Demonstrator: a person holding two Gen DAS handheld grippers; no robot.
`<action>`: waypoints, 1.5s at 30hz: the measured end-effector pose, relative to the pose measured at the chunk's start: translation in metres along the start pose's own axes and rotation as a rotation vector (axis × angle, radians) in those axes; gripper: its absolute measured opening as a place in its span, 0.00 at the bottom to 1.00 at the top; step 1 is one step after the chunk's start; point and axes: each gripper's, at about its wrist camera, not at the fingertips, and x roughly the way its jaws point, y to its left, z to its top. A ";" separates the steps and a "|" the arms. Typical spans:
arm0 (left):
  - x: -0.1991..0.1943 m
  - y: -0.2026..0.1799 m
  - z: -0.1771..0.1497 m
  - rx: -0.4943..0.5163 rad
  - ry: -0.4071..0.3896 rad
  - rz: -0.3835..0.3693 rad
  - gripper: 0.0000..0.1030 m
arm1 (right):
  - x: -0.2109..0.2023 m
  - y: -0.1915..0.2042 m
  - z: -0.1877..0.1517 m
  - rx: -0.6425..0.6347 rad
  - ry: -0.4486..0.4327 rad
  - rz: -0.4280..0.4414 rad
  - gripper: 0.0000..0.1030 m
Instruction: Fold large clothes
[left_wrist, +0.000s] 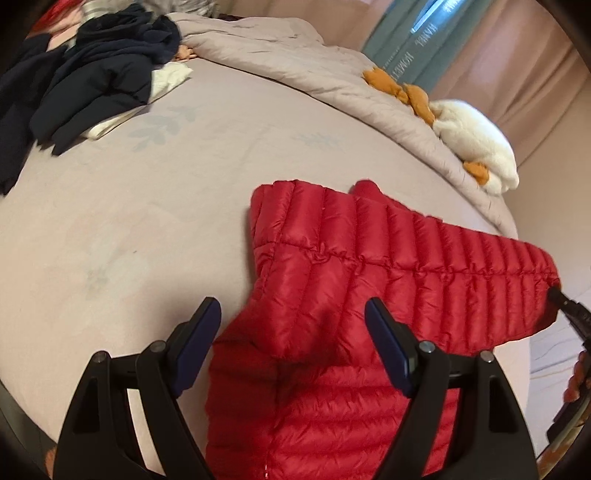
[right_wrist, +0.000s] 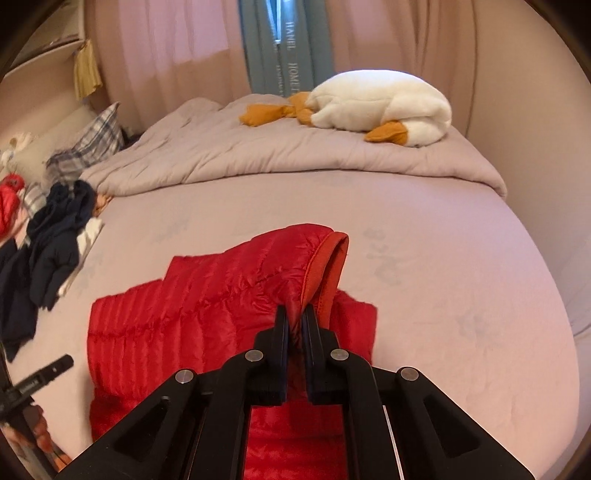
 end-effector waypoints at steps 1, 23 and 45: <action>0.006 -0.004 0.001 0.016 0.008 0.009 0.77 | 0.004 -0.001 -0.001 0.000 0.004 -0.013 0.07; 0.076 -0.011 0.000 0.057 0.126 0.062 0.79 | 0.090 -0.039 -0.041 0.073 0.186 -0.094 0.07; 0.053 -0.012 -0.006 0.071 0.110 0.076 0.77 | 0.088 -0.038 -0.047 0.071 0.198 -0.129 0.08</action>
